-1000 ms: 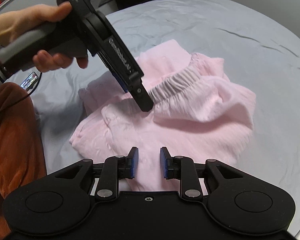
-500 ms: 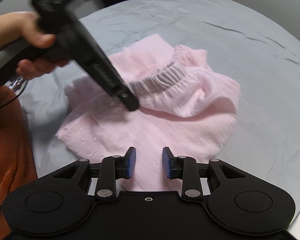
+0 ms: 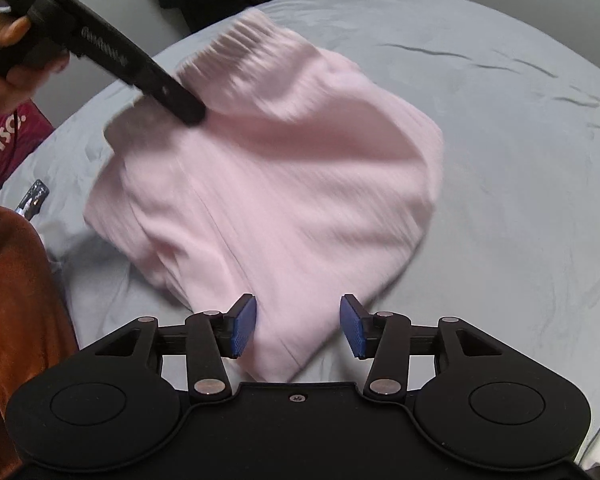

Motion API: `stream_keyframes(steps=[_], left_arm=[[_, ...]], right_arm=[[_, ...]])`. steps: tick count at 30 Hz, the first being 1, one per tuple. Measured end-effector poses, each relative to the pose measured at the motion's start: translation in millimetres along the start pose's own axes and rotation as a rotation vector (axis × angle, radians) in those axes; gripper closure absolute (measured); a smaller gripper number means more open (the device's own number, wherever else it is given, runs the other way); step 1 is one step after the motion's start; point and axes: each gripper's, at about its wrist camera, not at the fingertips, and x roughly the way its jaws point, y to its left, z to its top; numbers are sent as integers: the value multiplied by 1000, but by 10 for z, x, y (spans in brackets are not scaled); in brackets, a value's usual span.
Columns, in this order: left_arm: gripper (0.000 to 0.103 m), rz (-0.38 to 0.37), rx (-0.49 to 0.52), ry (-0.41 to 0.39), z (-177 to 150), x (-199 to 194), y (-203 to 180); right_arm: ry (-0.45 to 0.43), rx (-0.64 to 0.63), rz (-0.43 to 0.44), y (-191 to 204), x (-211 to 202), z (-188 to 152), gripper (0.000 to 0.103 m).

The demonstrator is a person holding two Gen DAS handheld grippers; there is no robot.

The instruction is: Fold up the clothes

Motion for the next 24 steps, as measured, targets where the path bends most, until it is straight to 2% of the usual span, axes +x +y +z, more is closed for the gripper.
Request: stream_keyframes(steps=[5, 11, 18, 19, 21, 24], left_arm=[[92, -10, -120, 53, -115, 251, 369], [83, -32, -185, 55, -179, 403, 555], [81, -12, -70, -22, -125, -72, 506], [81, -14, -35, -51, -109, -210, 444], [81, -23, -10, -72, -97, -297, 401], [81, -8, 63, -143, -28, -516, 196]], right_arm=[[22, -19, -12, 30, 59, 0, 58], [24, -24, -31, 2, 94, 45, 58], [-24, -78, -98, 53, 21, 140, 61], [-40, -90, -114, 66, 14, 177, 63], [-62, -103, -130, 89, -5, 236, 82], [-93, -118, -166, 116, -20, 357, 86]])
